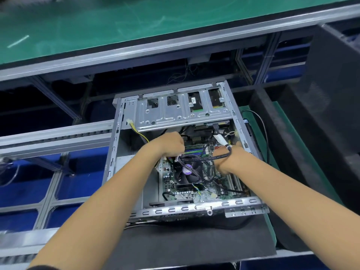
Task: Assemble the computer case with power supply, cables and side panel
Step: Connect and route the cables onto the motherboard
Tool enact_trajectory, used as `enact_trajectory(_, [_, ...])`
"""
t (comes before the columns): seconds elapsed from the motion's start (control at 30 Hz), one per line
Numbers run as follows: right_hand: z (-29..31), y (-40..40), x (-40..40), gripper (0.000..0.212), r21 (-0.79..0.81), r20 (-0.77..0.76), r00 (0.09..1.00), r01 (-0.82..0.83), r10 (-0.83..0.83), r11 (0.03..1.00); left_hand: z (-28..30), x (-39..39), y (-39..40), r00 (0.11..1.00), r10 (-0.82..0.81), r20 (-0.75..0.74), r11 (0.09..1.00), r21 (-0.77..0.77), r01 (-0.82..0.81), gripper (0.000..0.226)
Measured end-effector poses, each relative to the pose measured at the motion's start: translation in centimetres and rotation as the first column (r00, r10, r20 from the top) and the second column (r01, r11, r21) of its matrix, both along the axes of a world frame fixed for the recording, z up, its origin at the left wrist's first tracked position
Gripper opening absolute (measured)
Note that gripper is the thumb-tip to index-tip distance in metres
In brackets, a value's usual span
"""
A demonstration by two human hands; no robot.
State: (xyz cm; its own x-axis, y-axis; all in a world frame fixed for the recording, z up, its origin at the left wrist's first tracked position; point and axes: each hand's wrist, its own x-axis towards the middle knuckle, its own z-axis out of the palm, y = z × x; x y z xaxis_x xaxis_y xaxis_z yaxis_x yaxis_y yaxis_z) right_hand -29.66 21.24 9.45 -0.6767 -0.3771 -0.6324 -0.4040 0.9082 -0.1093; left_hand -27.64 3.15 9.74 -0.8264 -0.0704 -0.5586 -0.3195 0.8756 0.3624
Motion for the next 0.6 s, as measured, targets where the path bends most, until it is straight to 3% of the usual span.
enact_trajectory(0.03, [0.3,-0.4,-0.2,0.025,0.136,0.002,0.992,-0.124,0.124,0.983,0.8,0.1,0.1,0.998,-0.056,0.001,0.998,0.012,0.056,0.018])
enact_trajectory(0.1, [0.3,-0.8,-0.5,0.015,0.168,-0.021,0.979,-0.196,0.202,0.966,1.4,0.0,0.2,0.994,-0.098,-0.05,0.992,0.076,0.102,0.03])
enact_trajectory(0.17, [0.1,-0.7,-0.5,0.007,0.141,-0.014,0.98,-0.193,0.197,0.971,1.8,0.2,0.4,0.988,-0.076,-0.135,0.973,0.206,0.103,0.033])
enact_trajectory(0.23, [-0.3,-0.5,-0.5,0.015,0.103,-0.064,0.984,-0.157,0.164,0.982,2.7,0.8,0.8,0.987,-0.042,-0.153,0.89,0.443,0.106,0.025])
enact_trajectory(0.27, [-0.2,-0.5,-0.3,0.017,0.074,-0.052,0.988,-0.142,0.146,0.987,3.2,1.2,1.1,0.984,-0.105,-0.141,0.847,0.505,0.163,0.019])
enact_trajectory(0.33, [-0.5,-0.8,-0.7,0.008,0.038,-0.041,0.991,-0.126,0.128,0.991,3.7,1.7,1.5,0.953,-0.294,-0.078,0.806,0.516,0.291,0.021])
enact_trajectory(0.4, [-0.6,-1.0,-0.8,0.007,-0.017,-0.029,0.997,-0.067,0.067,0.998,3.6,2.2,1.6,0.924,-0.382,-0.009,0.803,0.492,0.337,0.022])
enact_trajectory(0.5, [-0.3,-1.2,-0.8,0.013,0.025,-0.015,0.992,-0.126,0.127,0.992,3.6,2.6,0.6,0.934,-0.337,-0.122,0.798,0.489,0.352,0.009])
enact_trajectory(0.6, [-0.3,-1.2,-0.9,0.023,-0.051,0.012,0.994,-0.11,0.111,0.993,3.5,3.0,-1.0,0.967,-0.173,-0.186,0.755,0.605,0.252,0.016])
